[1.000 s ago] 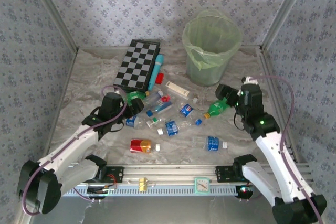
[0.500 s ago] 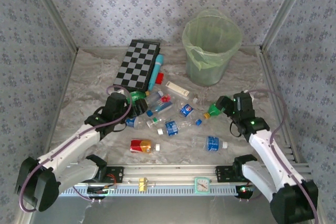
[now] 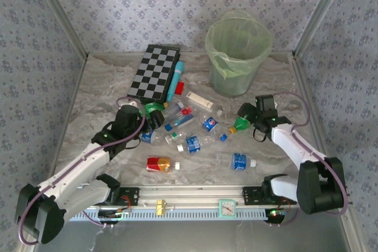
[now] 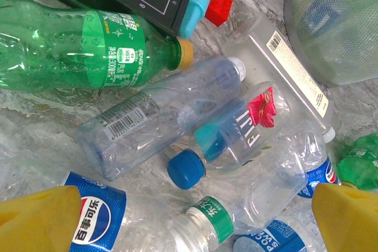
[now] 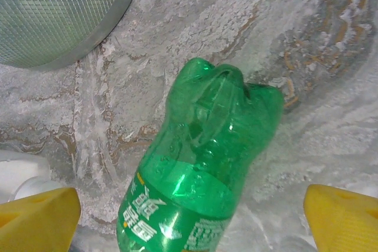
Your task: Put the plastic bottles in the bin
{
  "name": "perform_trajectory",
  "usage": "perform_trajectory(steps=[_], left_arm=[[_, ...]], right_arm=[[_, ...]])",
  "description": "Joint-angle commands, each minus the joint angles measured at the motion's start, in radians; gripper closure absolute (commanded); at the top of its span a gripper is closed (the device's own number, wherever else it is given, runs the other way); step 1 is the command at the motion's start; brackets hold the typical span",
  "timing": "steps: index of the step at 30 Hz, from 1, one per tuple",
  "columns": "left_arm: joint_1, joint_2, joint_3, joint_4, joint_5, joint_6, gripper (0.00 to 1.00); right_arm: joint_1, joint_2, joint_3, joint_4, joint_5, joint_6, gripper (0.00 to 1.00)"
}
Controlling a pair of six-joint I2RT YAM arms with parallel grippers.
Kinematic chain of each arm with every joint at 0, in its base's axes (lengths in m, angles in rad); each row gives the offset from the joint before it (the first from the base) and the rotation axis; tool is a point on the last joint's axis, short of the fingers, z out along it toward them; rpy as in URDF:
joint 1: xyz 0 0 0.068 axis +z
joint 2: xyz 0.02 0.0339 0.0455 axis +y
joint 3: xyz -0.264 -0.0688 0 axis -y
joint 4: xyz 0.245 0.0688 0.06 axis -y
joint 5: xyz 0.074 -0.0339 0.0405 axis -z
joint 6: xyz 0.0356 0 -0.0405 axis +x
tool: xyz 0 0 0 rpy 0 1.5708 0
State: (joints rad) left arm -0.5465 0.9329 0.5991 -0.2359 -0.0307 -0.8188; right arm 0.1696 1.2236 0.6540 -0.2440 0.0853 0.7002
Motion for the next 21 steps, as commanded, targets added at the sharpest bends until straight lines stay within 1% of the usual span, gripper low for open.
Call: perform_trajectory(steps=[1,7,21], left_arm=[[-0.009,0.000,-0.009,-0.014,0.006,0.017,0.00],[-0.008,-0.003,-0.010,-0.021,0.000,0.016,0.00],[-0.008,-0.008,-0.018,-0.029,-0.011,0.004,0.00]], right_arm=[[-0.005,0.048,0.032,0.044,-0.011,0.015,0.02],[-0.005,0.129,0.042,0.053,0.004,0.038,0.06],[-0.008,0.219,0.036,0.094,0.023,0.056,0.17]])
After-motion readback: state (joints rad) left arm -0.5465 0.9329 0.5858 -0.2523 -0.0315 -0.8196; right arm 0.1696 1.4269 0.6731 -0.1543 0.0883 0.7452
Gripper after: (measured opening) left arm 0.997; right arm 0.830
